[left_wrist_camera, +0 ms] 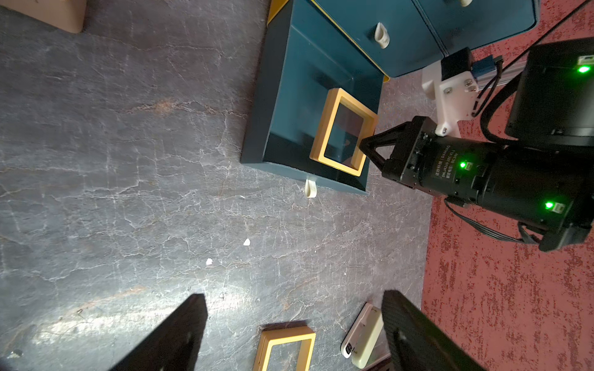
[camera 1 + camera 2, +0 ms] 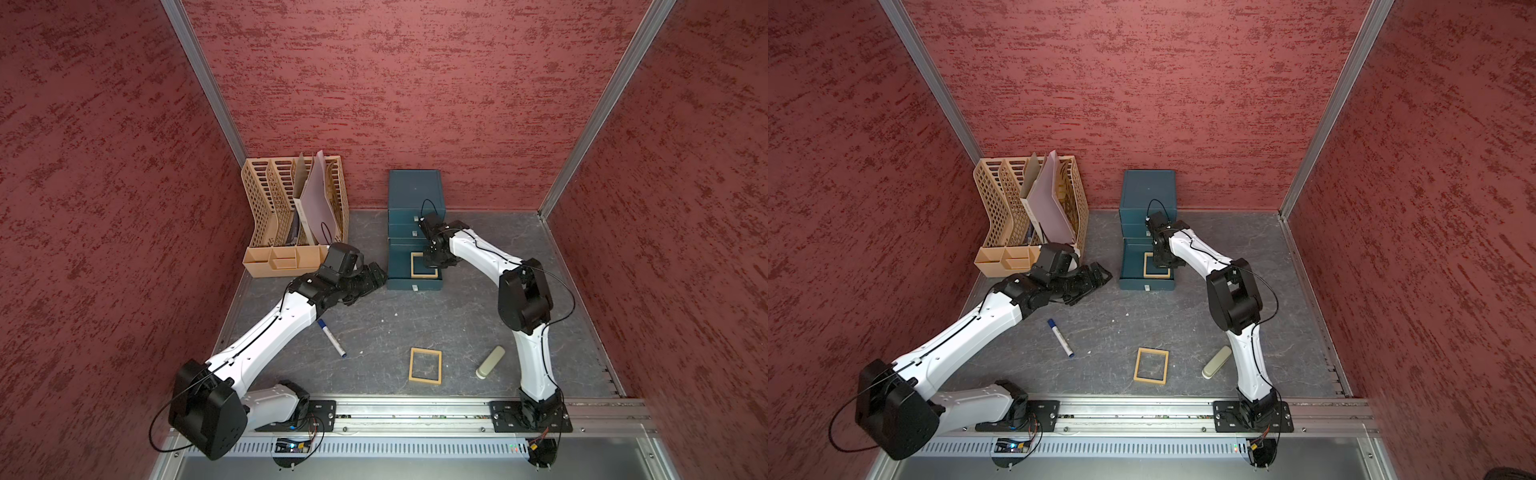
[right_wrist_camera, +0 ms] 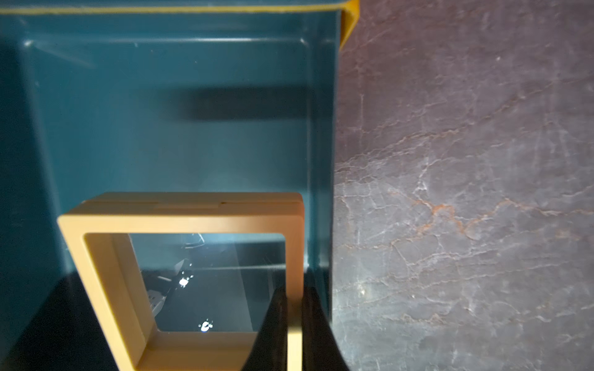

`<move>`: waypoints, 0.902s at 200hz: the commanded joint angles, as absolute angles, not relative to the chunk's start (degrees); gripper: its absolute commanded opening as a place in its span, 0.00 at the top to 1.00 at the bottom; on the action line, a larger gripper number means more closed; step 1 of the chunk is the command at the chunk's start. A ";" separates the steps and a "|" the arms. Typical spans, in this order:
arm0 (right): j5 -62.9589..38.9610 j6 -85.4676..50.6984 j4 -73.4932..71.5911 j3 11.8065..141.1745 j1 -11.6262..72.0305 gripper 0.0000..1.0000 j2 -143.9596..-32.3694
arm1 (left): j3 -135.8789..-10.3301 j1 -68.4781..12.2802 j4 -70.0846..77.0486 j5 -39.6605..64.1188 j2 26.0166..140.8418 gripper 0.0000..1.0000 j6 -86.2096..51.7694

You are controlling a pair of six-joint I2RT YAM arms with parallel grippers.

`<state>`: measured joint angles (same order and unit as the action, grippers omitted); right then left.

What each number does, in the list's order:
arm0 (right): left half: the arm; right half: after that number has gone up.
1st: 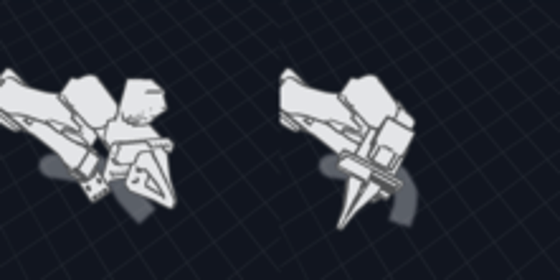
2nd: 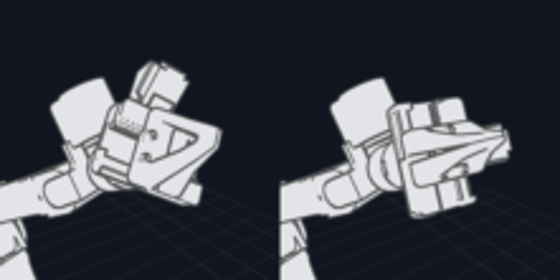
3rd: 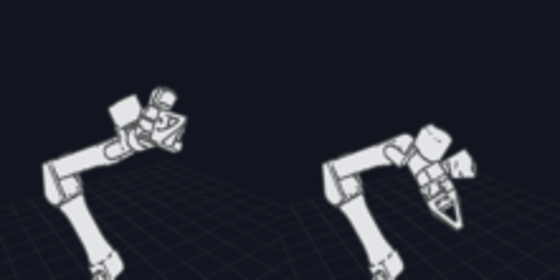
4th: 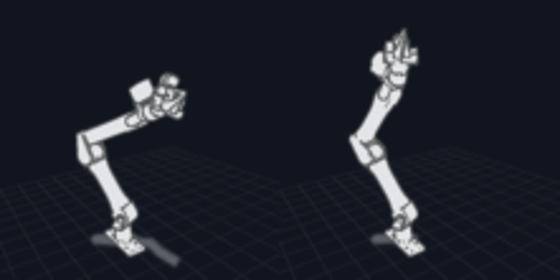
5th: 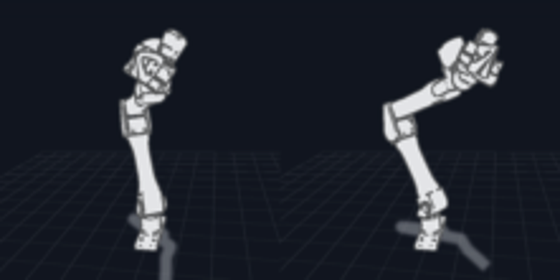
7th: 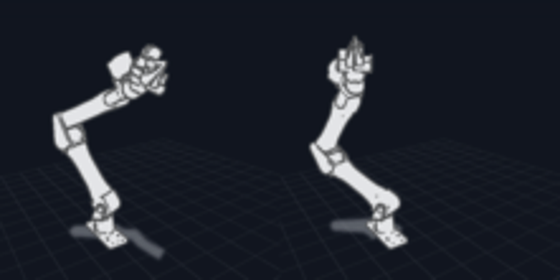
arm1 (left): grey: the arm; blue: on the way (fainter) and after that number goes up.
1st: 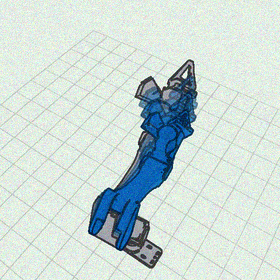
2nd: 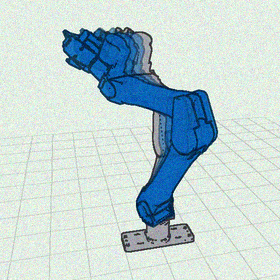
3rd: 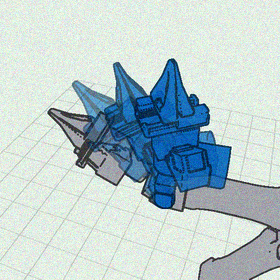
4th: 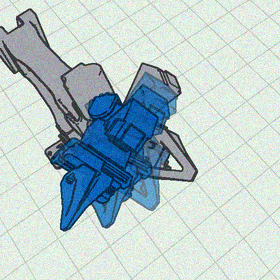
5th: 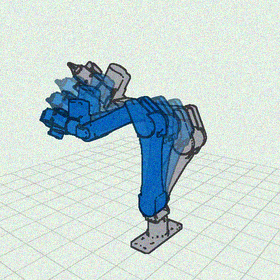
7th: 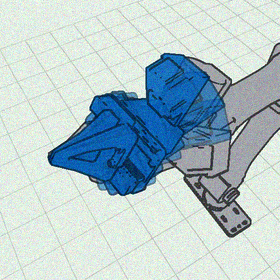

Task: Place the brooch boxes into the drawer by color
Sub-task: Place the brooch box in the drawer.

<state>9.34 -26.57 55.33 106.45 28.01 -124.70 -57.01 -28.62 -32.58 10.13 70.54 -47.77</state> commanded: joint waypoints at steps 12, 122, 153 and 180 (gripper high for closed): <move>10.77 -26.58 55.27 108.91 27.73 1.00 -126.38 | -58.62 -28.83 -33.40 9.32 70.25 0.11 -47.81; 7.67 -27.11 56.25 112.30 27.69 1.00 -129.96 | -58.89 -28.92 -33.30 9.40 70.31 0.11 -47.81; 7.38 -27.04 56.43 112.32 27.77 1.00 -130.43 | -58.80 -28.92 -33.13 9.45 70.39 0.11 -47.81; 7.23 -27.16 56.43 112.06 27.77 1.00 -131.01 | -58.89 -29.03 -33.16 9.40 70.40 0.11 -47.81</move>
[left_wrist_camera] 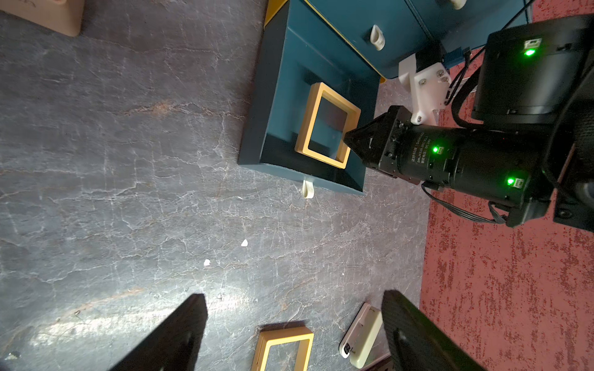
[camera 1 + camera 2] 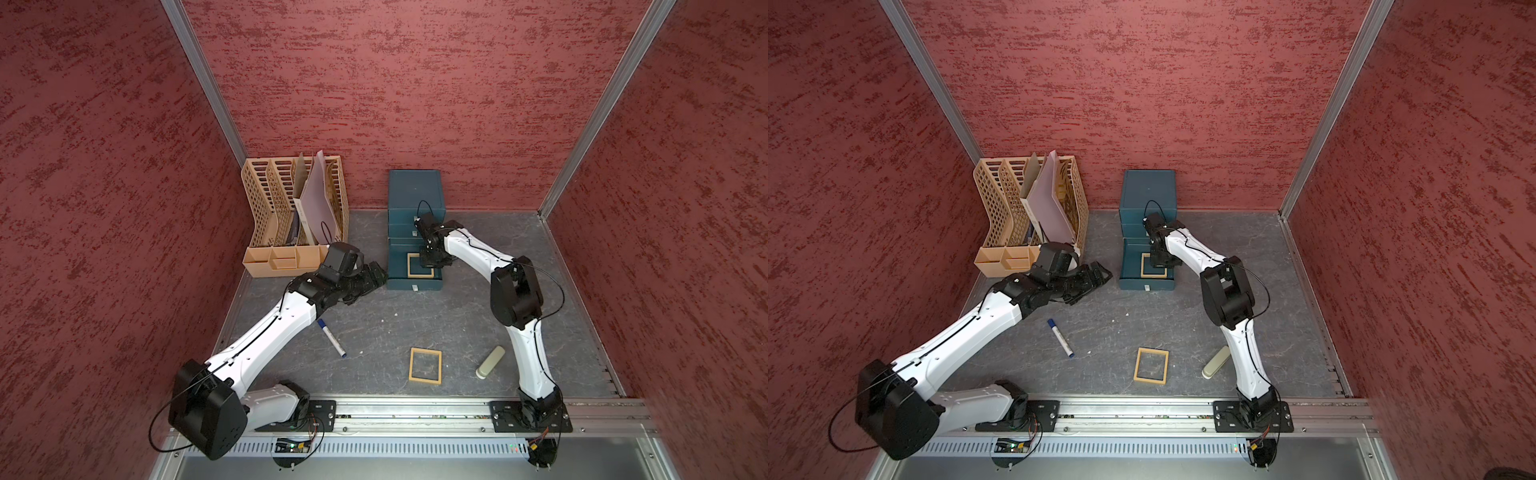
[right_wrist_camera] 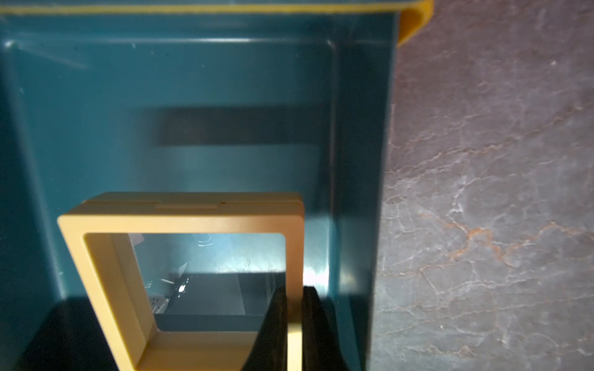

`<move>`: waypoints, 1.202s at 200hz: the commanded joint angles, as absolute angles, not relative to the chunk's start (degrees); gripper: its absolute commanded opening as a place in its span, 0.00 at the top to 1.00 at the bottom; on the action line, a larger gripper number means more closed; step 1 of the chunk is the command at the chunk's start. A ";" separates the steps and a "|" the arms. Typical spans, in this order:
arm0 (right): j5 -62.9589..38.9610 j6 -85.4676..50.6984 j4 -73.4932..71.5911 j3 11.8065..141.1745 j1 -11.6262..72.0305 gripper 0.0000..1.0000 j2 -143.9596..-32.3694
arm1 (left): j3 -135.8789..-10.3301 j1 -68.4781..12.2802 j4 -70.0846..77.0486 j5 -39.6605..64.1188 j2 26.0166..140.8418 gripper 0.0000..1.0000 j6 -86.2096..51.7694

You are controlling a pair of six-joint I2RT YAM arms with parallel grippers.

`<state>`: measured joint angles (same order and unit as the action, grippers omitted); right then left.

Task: Place the brooch boxes into the drawer by color
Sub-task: Place the brooch box in the drawer.

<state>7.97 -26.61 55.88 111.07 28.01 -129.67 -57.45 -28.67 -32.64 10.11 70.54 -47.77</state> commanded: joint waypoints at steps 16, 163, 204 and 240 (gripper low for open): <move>7.13 -27.14 56.56 111.98 27.69 1.00 -131.43 | -59.02 -29.03 -33.18 9.42 70.33 0.11 -47.81; 5.54 -27.53 54.72 112.32 27.76 0.60 -129.55 | -59.63 -29.01 -34.05 9.05 70.22 0.11 -47.37; 5.65 -27.34 54.84 114.23 27.70 0.60 -125.52 | -59.24 -29.00 -33.93 9.05 70.14 0.11 -47.35; 4.49 -28.09 54.85 114.25 27.94 0.60 -120.85 | -59.23 -29.24 -33.93 9.06 70.22 0.11 -47.37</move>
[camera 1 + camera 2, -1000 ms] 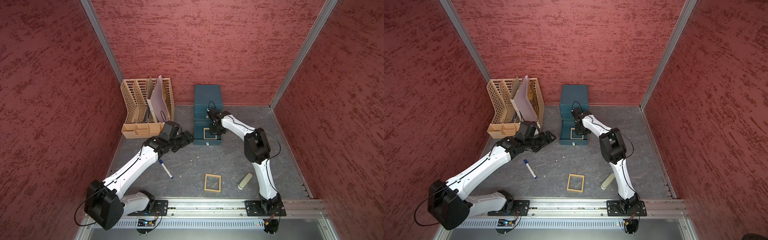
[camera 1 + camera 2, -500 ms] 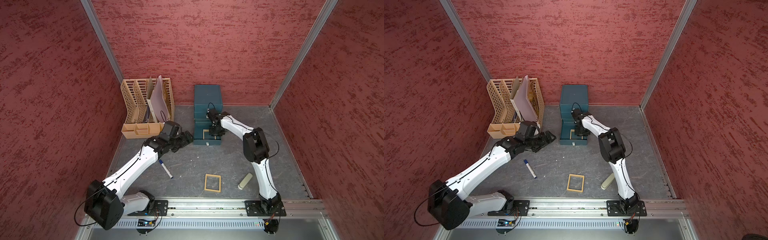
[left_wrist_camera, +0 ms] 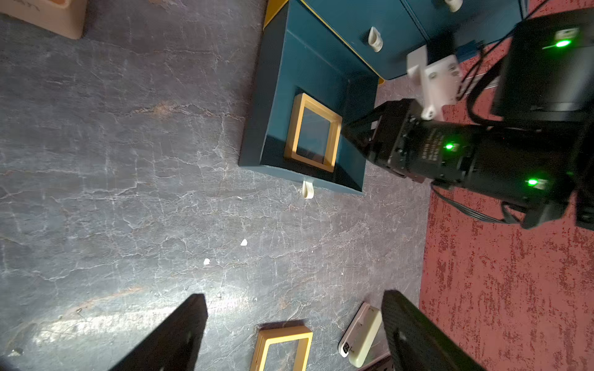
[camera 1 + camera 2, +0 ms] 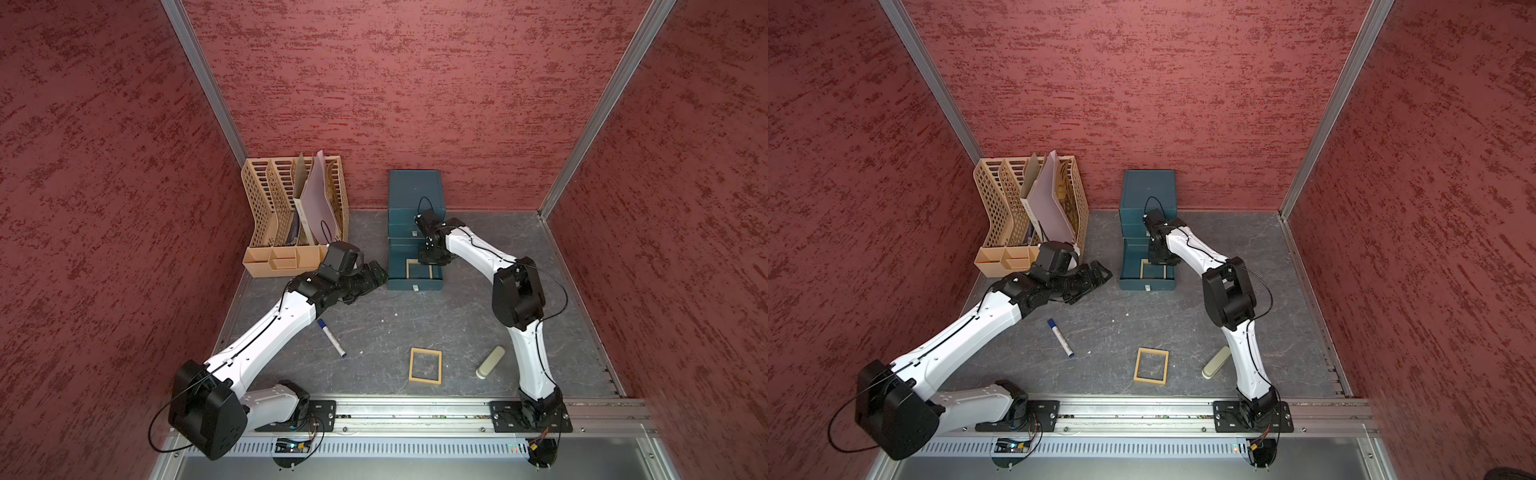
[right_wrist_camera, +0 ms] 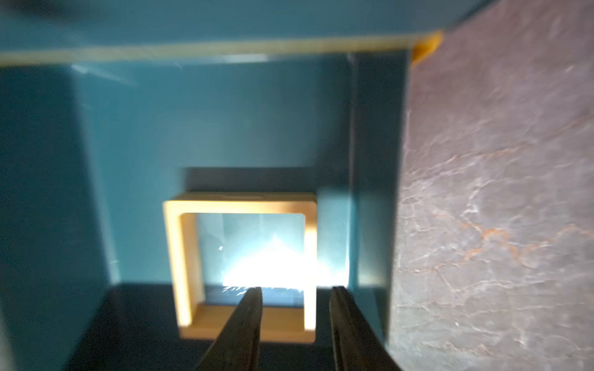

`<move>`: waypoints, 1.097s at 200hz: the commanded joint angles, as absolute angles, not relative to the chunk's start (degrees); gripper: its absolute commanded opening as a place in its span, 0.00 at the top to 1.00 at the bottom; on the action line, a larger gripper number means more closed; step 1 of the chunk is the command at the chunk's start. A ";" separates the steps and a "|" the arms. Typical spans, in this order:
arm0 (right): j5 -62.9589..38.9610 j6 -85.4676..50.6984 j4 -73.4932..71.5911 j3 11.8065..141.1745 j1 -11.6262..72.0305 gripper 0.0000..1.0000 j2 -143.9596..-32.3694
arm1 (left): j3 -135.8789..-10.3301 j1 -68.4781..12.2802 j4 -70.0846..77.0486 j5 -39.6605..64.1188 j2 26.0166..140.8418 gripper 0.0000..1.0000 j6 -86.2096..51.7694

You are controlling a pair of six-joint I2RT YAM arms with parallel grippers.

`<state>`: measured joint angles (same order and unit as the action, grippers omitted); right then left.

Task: Place the brooch boxes into the drawer by color
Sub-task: Place the brooch box in the drawer, then pick up the brooch box from the center of the board.

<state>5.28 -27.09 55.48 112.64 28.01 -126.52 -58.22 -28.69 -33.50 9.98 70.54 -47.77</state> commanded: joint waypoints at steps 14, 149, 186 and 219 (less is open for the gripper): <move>4.60 -28.75 54.30 112.78 28.15 0.60 -117.76 | -59.13 -29.68 -34.06 8.95 70.31 0.11 -47.16; 1.44 -37.65 47.03 70.07 30.65 0.66 -72.78 | -55.01 -49.21 -38.60 3.64 73.58 0.18 -47.20; 1.82 -39.28 52.33 62.77 30.89 0.67 -65.08 | -53.07 -55.68 -43.68 1.40 73.39 0.20 -48.75; 1.19 -40.99 54.15 57.51 30.95 0.69 -58.98 | -51.42 -61.46 -45.70 -0.62 75.28 0.25 -51.06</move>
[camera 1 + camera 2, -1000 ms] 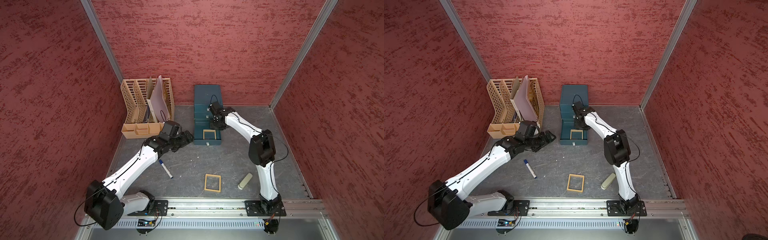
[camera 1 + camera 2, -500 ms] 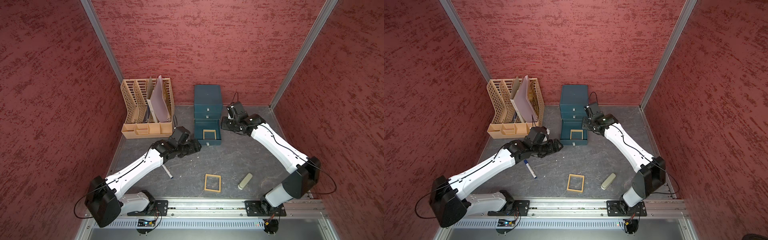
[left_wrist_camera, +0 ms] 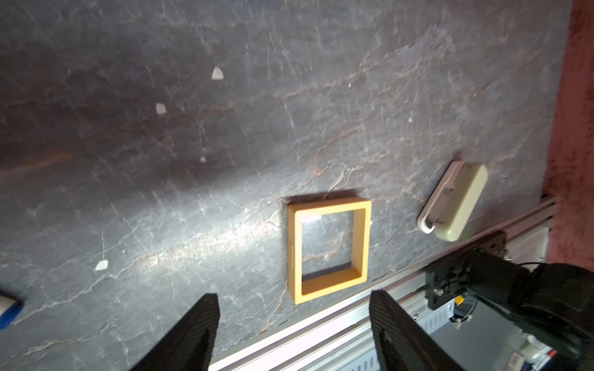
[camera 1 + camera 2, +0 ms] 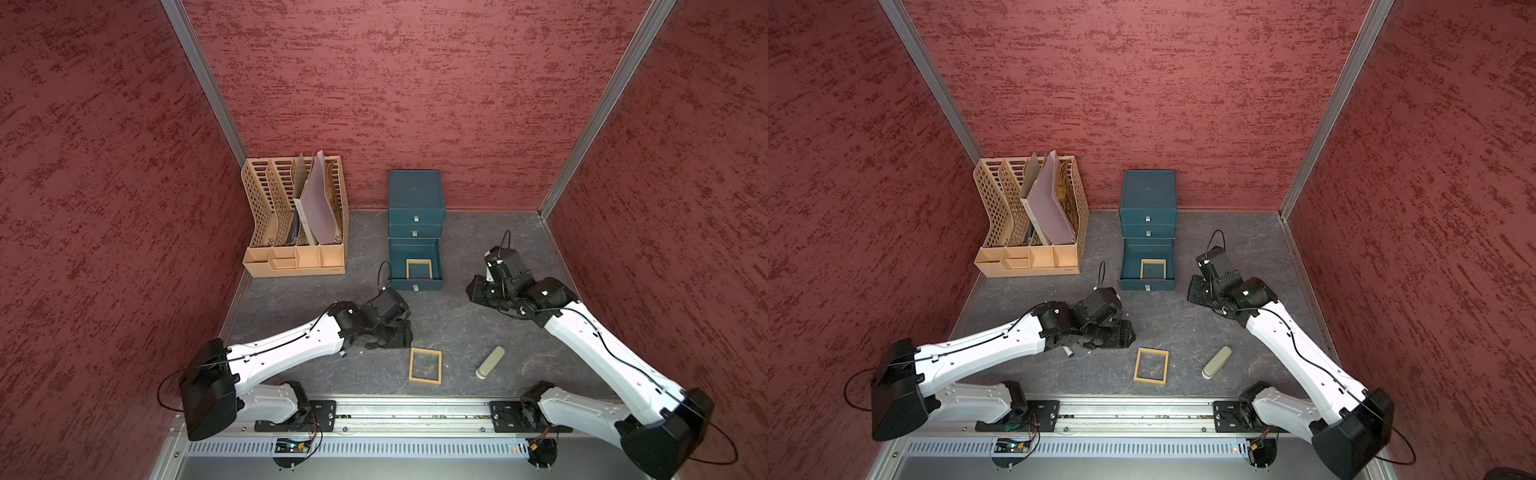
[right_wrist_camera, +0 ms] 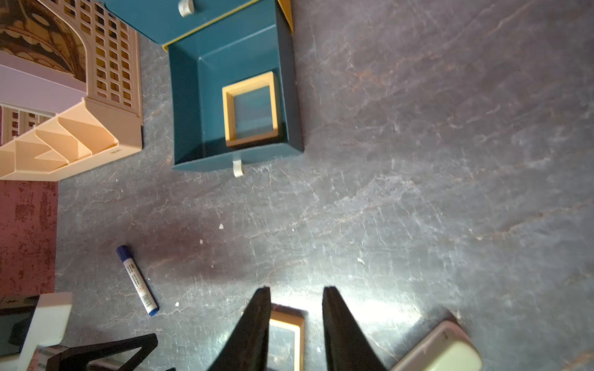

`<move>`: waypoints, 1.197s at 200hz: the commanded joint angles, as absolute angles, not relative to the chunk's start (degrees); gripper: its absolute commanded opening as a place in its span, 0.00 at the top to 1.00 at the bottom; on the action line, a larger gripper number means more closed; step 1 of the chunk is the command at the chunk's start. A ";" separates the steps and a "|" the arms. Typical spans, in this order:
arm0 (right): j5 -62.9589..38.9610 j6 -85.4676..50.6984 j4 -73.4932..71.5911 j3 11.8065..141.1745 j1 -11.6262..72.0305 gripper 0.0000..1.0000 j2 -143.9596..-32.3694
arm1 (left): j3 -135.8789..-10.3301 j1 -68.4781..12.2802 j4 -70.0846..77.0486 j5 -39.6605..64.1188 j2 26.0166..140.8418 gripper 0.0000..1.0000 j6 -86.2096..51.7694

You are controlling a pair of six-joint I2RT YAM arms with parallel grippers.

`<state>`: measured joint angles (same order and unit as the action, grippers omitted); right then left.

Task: Place the brooch boxes into the drawer by color
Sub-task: Pick up the brooch box from the center of the board.

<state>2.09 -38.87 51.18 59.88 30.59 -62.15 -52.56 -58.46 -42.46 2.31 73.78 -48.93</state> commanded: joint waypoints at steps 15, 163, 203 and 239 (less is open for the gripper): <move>1.15 -41.46 54.57 56.65 31.12 0.69 -57.81 | -51.32 -63.42 -45.79 -0.73 77.26 0.26 -51.81; 2.66 -41.84 54.32 56.76 32.26 0.72 -58.54 | -61.12 -68.46 -43.69 -0.54 96.83 0.48 -50.93; 2.64 -41.79 54.40 56.87 32.43 0.72 -58.54 | -61.41 -68.33 -43.12 -0.48 98.41 0.58 -50.89; 2.64 -41.80 54.40 56.82 32.43 0.73 -58.61 | -62.39 -68.31 -43.76 -1.12 98.96 0.68 -50.32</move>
